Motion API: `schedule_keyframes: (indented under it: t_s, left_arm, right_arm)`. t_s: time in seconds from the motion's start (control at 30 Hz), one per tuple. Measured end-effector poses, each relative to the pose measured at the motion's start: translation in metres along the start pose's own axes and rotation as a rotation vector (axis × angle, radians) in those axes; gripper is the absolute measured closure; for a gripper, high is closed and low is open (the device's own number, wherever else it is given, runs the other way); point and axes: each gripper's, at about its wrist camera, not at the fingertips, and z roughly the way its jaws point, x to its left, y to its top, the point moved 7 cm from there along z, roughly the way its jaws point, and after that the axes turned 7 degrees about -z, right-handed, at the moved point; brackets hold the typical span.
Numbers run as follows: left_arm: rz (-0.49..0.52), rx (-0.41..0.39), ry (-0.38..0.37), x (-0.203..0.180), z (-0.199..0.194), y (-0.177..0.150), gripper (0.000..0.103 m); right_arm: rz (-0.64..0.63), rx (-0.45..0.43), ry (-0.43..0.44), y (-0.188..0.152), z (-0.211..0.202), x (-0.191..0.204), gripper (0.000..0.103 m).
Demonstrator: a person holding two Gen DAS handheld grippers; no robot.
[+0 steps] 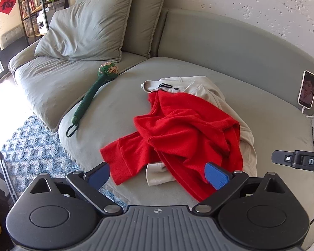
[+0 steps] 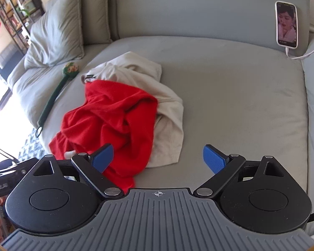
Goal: Fold clothes
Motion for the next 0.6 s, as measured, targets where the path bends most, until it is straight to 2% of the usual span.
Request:
schedule_keyframes:
  t_s: [0.07,0.13,0.2,0.37,0.43,0.57,0.6]
  left_arm:
    - [0.018,-0.005,-0.024,-0.012,0.009,0.005,0.006]
    - [0.037,0.000,-0.043,-0.025,0.019,0.008,0.006]
    - [0.055,0.011,-0.058,-0.036,0.028,0.010,0.006]
    - [0.092,0.026,-0.066,-0.055,0.044,0.011,0.006]
    - [0.098,0.026,-0.072,-0.059,0.047,0.012,0.006]
    - [0.104,0.031,-0.073,-0.062,0.051,0.012,0.006]
    - [0.101,0.035,-0.069,-0.061,0.053,0.011,0.006]
  right_arm:
    - [0.001,-0.007,0.002,0.004,0.019,-0.013,0.019]
    - [0.001,-0.004,0.007,0.006,0.037,-0.025,0.031]
    - [0.023,0.006,0.019,0.006,0.051,-0.037,0.033]
    - [0.055,0.008,0.082,0.010,0.076,-0.053,0.032]
    - [0.039,0.028,0.114,0.010,0.090,-0.054,0.023]
    - [-0.067,0.067,0.054,0.006,0.120,-0.055,0.022]
    - [-0.088,0.068,0.056,0.005,0.128,-0.055,0.027]
